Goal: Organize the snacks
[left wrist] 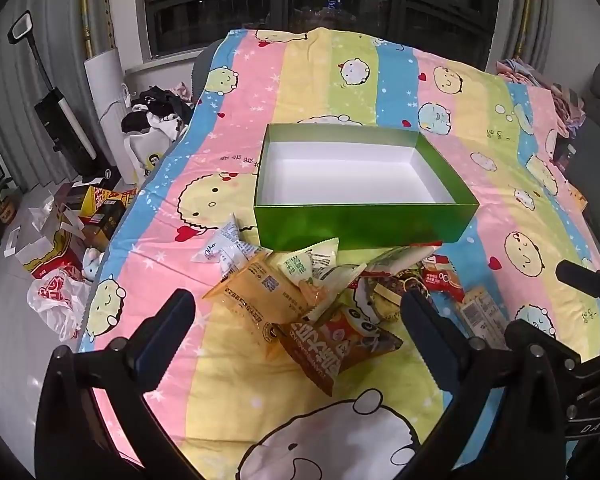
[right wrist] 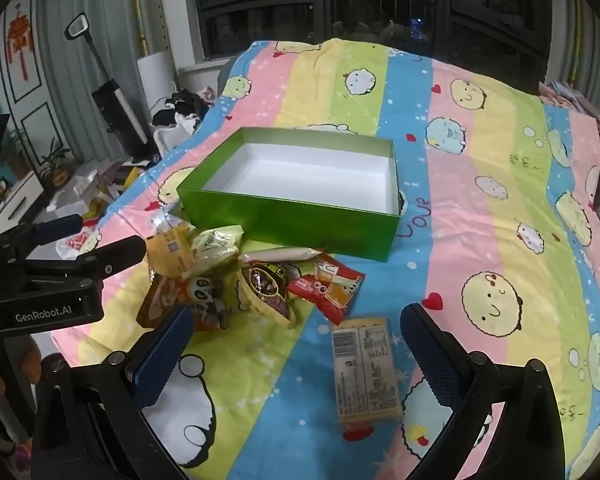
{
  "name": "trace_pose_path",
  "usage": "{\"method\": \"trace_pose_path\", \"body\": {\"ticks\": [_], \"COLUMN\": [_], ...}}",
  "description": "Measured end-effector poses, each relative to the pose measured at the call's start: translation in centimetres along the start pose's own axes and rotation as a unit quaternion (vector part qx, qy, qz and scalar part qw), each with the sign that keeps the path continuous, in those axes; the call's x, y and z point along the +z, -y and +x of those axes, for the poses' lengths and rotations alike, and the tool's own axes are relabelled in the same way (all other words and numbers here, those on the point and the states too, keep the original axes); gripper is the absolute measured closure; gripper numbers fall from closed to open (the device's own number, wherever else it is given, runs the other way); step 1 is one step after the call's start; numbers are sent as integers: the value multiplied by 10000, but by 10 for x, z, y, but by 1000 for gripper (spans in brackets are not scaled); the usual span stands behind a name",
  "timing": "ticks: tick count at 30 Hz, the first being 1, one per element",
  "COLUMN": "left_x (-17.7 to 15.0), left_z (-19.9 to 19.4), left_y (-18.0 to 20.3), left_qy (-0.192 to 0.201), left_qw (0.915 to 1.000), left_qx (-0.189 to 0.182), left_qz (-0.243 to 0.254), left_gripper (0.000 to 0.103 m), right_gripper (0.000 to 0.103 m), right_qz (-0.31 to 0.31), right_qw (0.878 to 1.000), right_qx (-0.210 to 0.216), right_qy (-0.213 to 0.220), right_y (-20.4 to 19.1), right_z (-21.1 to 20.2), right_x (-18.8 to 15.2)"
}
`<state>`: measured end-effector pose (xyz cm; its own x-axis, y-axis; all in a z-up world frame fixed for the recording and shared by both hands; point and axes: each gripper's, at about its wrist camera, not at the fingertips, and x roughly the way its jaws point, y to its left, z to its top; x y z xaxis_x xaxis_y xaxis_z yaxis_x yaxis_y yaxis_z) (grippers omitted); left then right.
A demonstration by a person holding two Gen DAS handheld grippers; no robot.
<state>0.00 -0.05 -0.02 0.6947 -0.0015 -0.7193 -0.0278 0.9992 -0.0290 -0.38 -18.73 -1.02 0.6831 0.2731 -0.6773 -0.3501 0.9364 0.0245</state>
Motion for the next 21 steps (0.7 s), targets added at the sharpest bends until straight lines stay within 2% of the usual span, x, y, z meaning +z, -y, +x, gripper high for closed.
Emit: {"method": "trace_pose_path", "body": {"ticks": [21], "left_x": [-3], "left_z": [2], "left_y": [2], "left_qy": [14], "left_qw": [10000], "left_qx": [-9], "left_qz": [7], "left_gripper": [0], "right_gripper": [1], "right_qz": [-37], "right_qw": [9999], "right_qx": [-127], "right_qy": [-14], "right_y": [2], "right_z": [-4], "right_x": [-1]}}
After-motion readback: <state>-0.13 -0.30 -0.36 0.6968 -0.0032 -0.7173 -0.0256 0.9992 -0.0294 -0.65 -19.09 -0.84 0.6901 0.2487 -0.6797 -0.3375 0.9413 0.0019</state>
